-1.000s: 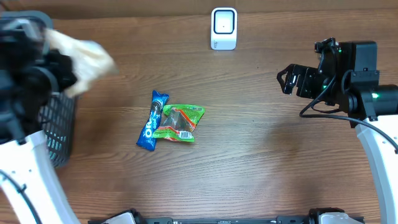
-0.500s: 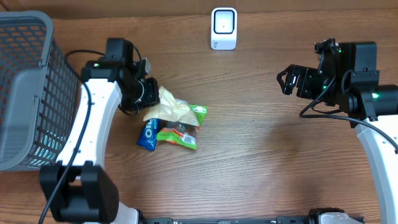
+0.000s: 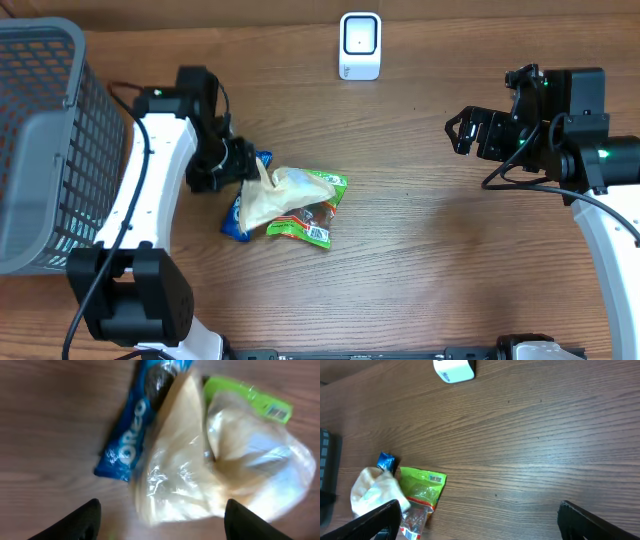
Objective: Scan the item barcode
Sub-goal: 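Drop the bread onto the pile at table center with the left gripper, then grasp the mint-green flushable wipes pack in the basket with the left gripper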
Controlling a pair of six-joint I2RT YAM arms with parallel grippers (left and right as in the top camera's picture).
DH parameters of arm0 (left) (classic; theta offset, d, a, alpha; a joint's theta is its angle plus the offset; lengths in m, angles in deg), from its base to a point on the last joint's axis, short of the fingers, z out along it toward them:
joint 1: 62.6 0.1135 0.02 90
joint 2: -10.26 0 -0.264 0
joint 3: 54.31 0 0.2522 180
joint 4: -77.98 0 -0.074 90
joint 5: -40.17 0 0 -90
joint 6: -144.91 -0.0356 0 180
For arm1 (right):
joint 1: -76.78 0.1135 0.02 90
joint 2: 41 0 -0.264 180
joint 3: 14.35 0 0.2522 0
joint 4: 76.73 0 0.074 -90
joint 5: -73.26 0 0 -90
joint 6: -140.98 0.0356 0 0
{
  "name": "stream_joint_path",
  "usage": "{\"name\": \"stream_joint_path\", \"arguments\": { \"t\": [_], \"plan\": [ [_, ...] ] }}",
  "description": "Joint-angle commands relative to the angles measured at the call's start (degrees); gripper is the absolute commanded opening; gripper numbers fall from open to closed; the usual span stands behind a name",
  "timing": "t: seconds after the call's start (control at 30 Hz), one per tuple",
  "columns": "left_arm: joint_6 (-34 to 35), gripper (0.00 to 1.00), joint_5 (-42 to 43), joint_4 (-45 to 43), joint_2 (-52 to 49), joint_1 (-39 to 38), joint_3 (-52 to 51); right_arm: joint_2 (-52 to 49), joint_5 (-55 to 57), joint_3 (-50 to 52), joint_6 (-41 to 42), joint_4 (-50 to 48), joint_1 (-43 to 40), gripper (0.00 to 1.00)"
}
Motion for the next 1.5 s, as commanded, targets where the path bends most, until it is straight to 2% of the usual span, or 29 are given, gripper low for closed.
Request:
{"name": "stream_joint_path", "arguments": {
  "t": [0.0, 0.07, 0.1, 0.17, 0.23, 0.3, 0.47, 0.5, 0.63, 0.73, 0.8, 1.03, 1.23, 1.47],
  "plan": [
    [-2.05, 0.74, -2.73, 3.26, 0.46, -0.02, 14.14, 0.04, 0.11, -0.5, 0.17, -0.17, -0.31, 1.0],
    [-3.48, 0.82, -3.21, 6.45, 0.46, 0.15, 25.64, 0.04, 0.11, -0.5, 0.17, -0.2, -0.31, 1.0],
    [-3.45, 0.9, -5.49, 8.0, 0.46, 0.79, 31.26, 0.04, 0.11, -0.5, 0.17, -0.04, -0.31, 1.0],
    [-2.73, 0.99, -8.98, 9.73, 0.46, 2.32, 37.55, 0.04, 0.11, -0.5, 0.17, 0.37, -0.31, 1.0],
    [-2.16, 1.0, -12.61, 12.04, 0.46, 6.6, 45.2, 0.04, 0.13, -0.5, 0.15, 0.66, -0.31, 1.0],
    [-2.19, 1.0, -12.83, 14.08, 0.48, 12.44, 49.99, 0.04, 0.11, -0.5, 0.15, 0.61, -0.31, 1.0],
    [-1.16, 1.0, -12.33, 18.08, 0.28, 31.67, 52.11, 0.04, 0.11, -0.5, 0.17, -0.04, -0.31, 1.0],
    [-1.57, 1.0, -10.84, 18.1, 0.28, 36.68, 50.77, 0.04, 0.11, -0.5, 0.17, -0.28, -0.31, 1.0],
    [-1.57, 1.0, -6.97, 18.08, 0.28, 46.9, 46.71, 0.04, 0.11, -0.5, 0.15, 0.02, -0.31, 1.0],
    [-1.79, 1.0, -7.23, 16.76, 0.28, 51.15, 42.42, 0.04, 0.11, -0.5, 0.15, 0.22, -0.31, 1.0],
    [-1.79, 1.0, -6.62, 12.81, 0.28, 53.79, 37.55, 0.04, 0.11, -0.5, 0.15, 0.22, -0.31, 1.0],
    [-9.86, 1.0, -4.07, 2.23, 0.24, 53.51, 24.72, 0.04, 0.11, -0.5, 0.15, -0.42, -0.31, 1.0],
    [-8.13, 0.96, -4.26, -1.68, 0.15, 52.68, 9.53, 0.04, 0.11, -0.5, 0.17, -0.94, -0.31, 1.0],
    [-7.1, 0.97, -4.11, -16.44, 0.15, 52.92, -7.74, 0.04, 0.11, -0.5, 0.15, 0.35, -0.31, 1.0]
  ]
}}
